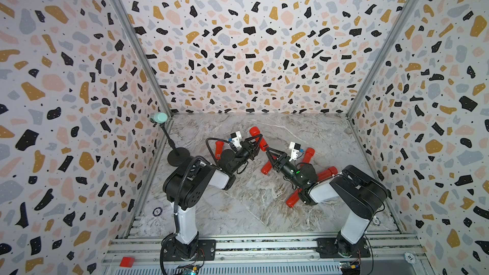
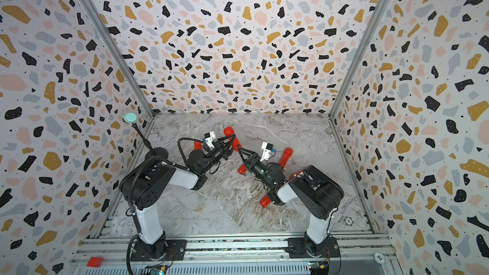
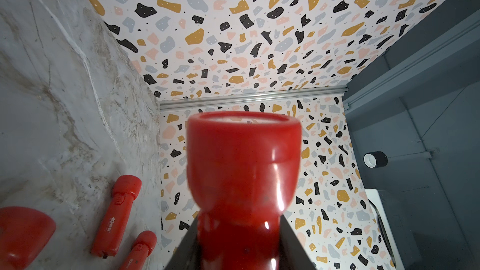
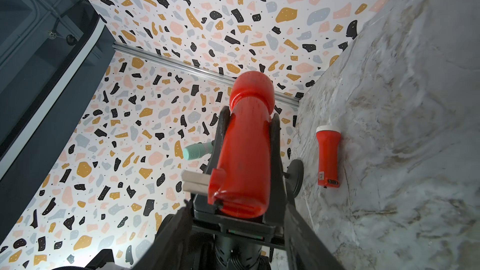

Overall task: Close the plug at the bottom of the flashlight
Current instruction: Close the plug of the flashlight.

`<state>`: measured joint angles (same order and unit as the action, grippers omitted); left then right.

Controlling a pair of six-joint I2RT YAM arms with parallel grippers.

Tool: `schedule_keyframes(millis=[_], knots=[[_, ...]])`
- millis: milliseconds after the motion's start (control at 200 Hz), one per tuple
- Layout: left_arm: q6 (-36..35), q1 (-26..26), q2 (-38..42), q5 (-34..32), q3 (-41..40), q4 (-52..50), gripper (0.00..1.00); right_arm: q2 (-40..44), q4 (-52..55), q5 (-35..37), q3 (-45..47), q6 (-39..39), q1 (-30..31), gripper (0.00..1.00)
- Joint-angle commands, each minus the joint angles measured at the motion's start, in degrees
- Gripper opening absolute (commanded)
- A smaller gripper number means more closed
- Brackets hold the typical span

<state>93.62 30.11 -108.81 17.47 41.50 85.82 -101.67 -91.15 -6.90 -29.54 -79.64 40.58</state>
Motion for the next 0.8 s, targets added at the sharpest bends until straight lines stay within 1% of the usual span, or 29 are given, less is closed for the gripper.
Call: schedule_keyframes(millis=[0,491,796], knots=[[-0.2,-0.3,0.1,0.3,-0.2,5.9,0.00,0.1,-1.9,0.2,-2.1,0.4,0.3,0.58],[0.0,-0.3,0.0,0.3,-0.4,6.5,0.00,-1.8,-3.8,0.8,-2.5,-0.5,0.3,0.51],[0.8,-0.3,-0.3,0.3,-0.4,7.3,0.00,-2.2,-4.7,1.5,-2.6,-0.5,0.6,0.48]])
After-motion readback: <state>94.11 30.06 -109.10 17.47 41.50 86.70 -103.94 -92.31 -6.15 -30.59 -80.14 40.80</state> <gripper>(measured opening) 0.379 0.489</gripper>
